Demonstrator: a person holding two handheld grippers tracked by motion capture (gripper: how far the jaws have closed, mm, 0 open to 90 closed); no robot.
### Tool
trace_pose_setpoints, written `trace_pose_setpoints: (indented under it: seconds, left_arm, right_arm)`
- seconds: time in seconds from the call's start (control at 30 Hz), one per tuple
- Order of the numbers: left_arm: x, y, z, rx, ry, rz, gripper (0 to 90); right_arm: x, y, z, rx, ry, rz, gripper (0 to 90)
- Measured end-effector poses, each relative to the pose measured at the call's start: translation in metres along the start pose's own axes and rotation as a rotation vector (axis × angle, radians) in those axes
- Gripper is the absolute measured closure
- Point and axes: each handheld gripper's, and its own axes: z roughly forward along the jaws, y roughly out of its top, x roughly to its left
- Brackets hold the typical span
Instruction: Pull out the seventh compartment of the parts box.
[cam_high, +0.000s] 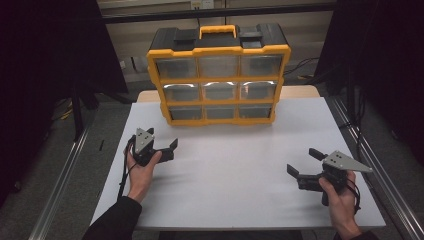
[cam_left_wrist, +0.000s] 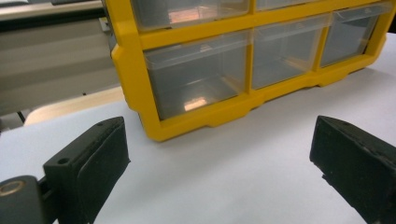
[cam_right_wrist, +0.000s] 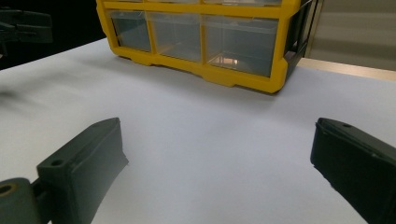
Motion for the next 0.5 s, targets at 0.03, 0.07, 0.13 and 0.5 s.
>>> trace_pose_setpoints:
  seconds: [0.03, 0.07, 0.13, 0.5]
  left_arm:
    - [0.001, 0.001, 0.002, -0.015, -0.014, 0.001, 4.1]
    - [0.001, 0.001, 0.003, -0.020, -0.009, 0.008, 3.9]
    - [0.002, 0.002, 0.006, -0.005, -0.007, 0.029, 3.7]
    - [-0.004, 0.007, 0.030, 0.019, -0.037, 0.146, 3.0]
  right_arm:
    - [0.000, 0.000, 0.000, 0.000, 0.000, 0.001, 2.3]
    - [0.000, 0.000, 0.000, 0.000, 0.000, 0.004, 2.3]
    - [0.000, 0.000, 0.000, 0.002, 0.001, 0.005, 2.3]
    - [0.000, 0.000, 0.000, -0.006, 0.016, -0.001, 1.4]
